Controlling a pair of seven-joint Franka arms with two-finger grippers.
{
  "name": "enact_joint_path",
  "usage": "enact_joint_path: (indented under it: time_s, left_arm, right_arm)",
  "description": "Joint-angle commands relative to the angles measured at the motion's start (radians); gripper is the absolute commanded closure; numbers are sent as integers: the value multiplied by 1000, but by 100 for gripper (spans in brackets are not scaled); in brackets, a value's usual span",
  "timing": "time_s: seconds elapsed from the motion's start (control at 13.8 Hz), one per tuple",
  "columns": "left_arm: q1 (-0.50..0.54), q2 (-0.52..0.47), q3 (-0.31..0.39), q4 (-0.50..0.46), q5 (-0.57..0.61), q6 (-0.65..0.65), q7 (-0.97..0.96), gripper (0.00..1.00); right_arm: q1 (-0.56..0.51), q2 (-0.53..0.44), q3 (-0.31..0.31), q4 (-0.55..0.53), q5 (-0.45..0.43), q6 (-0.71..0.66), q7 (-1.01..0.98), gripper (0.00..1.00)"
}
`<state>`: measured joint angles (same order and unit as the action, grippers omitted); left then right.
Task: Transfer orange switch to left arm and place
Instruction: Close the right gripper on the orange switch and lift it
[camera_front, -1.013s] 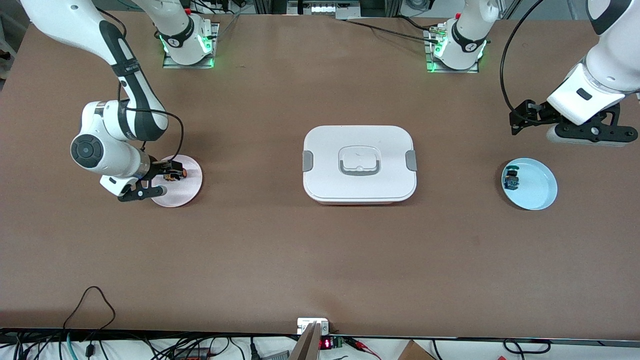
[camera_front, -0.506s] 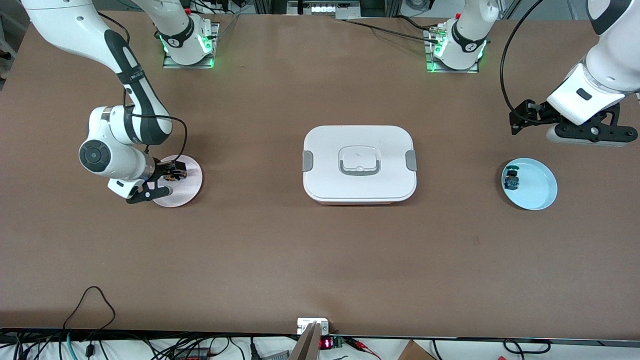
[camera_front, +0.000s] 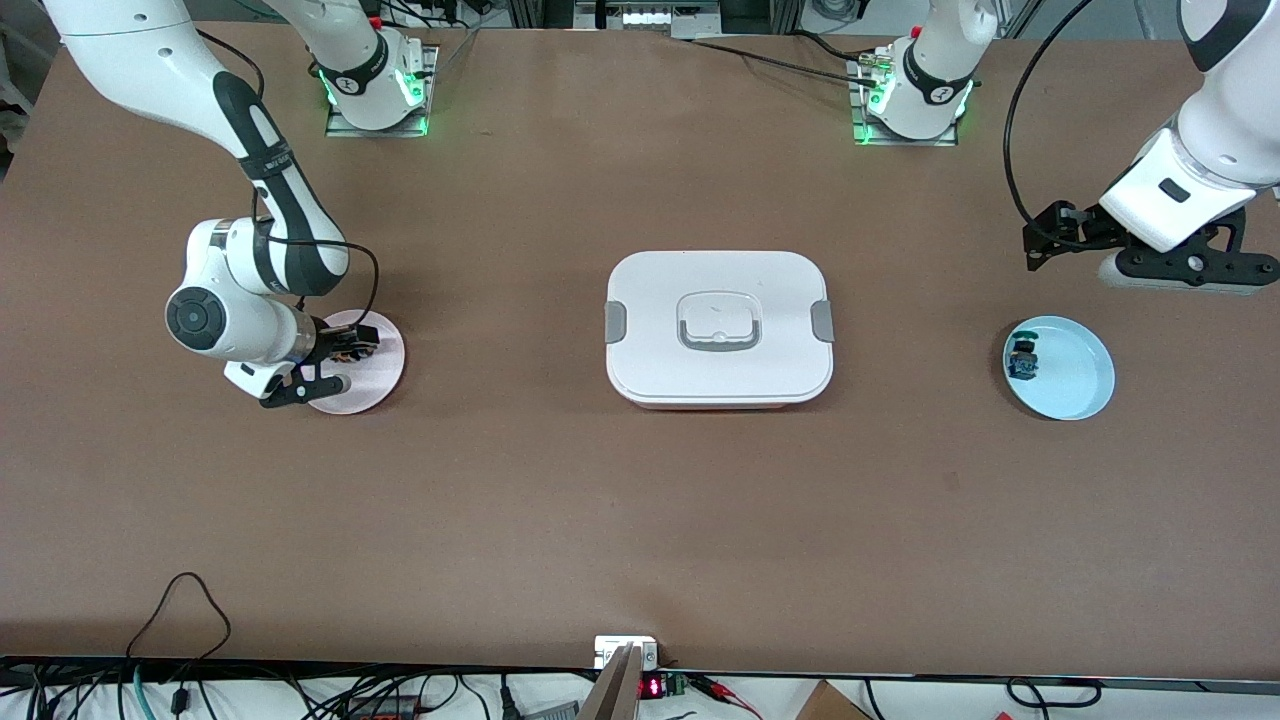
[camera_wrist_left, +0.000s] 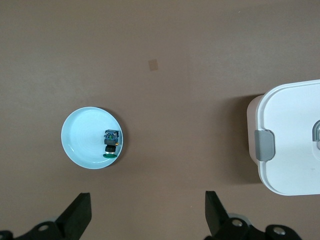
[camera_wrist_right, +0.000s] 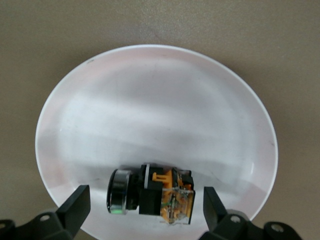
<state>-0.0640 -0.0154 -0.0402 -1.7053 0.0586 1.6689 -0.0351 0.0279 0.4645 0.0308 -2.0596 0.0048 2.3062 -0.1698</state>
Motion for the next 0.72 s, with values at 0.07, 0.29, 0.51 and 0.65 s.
enact_joint_path:
  time_s: [0.07, 0.29, 0.51, 0.65]
  left_arm:
    - [1, 17, 5, 33, -20, -21, -8, 0]
    - [-6, 15, -7, 35, -20, -21, -12, 0]
    - [-3, 17, -7, 44, -20, -21, -12, 0]
    - [-3, 17, -7, 44, -20, -21, -12, 0]
  right_arm:
    - [-11, 16, 4, -7, 18, 29, -5, 0]
    - [-11, 17, 4, -8, 20, 25, -5, 8]
    - [-19, 0, 4, -4, 20, 10, 36, 71]
    - [-20, -15, 4, 6, 20, -5, 41, 83]
